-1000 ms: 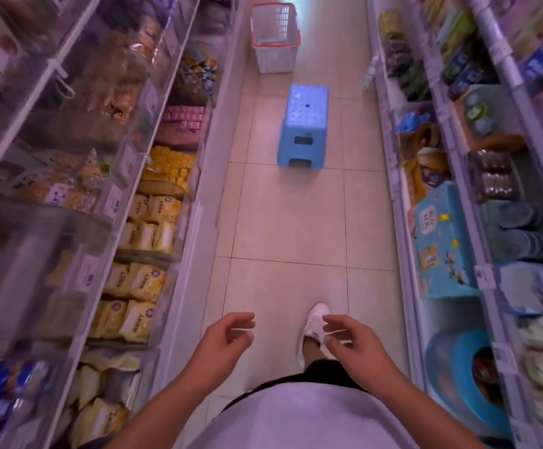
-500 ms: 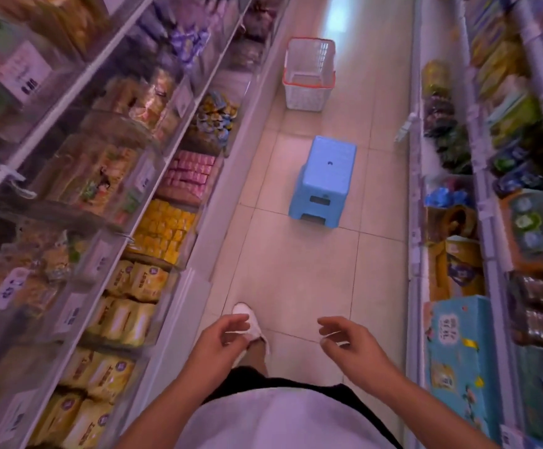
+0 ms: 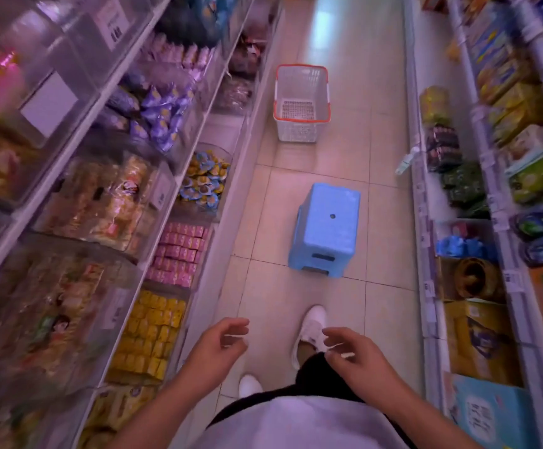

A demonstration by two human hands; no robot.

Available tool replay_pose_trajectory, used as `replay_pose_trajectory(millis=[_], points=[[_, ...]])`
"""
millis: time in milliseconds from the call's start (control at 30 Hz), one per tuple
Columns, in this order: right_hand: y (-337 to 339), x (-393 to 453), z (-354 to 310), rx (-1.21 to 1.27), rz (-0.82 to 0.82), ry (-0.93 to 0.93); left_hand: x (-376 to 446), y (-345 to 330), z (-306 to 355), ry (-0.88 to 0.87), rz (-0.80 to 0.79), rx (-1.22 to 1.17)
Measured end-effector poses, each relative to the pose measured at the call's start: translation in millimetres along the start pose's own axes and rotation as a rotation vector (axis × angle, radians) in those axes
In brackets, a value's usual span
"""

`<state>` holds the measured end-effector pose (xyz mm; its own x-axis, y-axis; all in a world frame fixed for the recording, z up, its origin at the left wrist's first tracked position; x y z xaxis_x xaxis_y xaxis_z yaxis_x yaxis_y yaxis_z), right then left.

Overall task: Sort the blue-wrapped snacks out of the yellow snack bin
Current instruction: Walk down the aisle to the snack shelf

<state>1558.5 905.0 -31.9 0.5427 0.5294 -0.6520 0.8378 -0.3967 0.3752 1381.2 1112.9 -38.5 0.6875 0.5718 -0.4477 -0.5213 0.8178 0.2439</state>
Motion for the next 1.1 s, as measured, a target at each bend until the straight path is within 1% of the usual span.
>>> replay_pose_trajectory(millis=[67, 200, 300, 400, 467, 567, 633, 700, 767, 933, 1100], points=[[15, 34, -14, -0.017, -0.021, -0.012, 33, 1, 10, 0.023, 0.006, 0.007], [53, 101, -53, -0.072, -0.057, 0.025, 95, 0, 49, 0.02, 0.064, -0.03], [83, 154, -88, -0.141, -0.095, 0.049, 148, 2, 80, -0.015, 0.09, -0.034], [104, 197, -126, -0.24, -0.125, 0.052, 187, 16, 99, -0.024, 0.156, -0.06], [109, 225, -154, -0.264, -0.129, 0.072, 211, 31, 103, -0.014, 0.191, -0.08], [104, 271, -199, -0.311, -0.142, 0.11, 253, 57, 101, 0.007, 0.206, -0.078], [95, 295, -226, -0.331, -0.156, 0.105, 277, 74, 97, 0.039, 0.184, -0.031], [82, 313, -257, -0.324, -0.168, 0.122, 296, 92, 96, 0.024, 0.192, 0.009], [66, 330, -291, -0.348, -0.227, 0.153, 315, 110, 96, 0.012, 0.197, 0.028], [35, 368, -360, -0.553, -0.373, 0.298, 347, 147, 96, 0.088, 0.314, 0.022], [10, 432, -412, -0.804, -0.508, 0.464, 369, 157, 88, 0.21, 0.364, 0.035]])
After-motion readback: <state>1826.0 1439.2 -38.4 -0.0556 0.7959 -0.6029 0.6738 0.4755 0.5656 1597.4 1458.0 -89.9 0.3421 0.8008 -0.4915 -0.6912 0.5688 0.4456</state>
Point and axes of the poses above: each hand's wrist, its own x-axis towards the middle knuckle, its own y-axis out of the back of the hand, z = x × y, the point moved 6 cm from there along x, towards the middle knuckle, and after that the axes turned 8 degrees about -y, right-handed, at the moved point
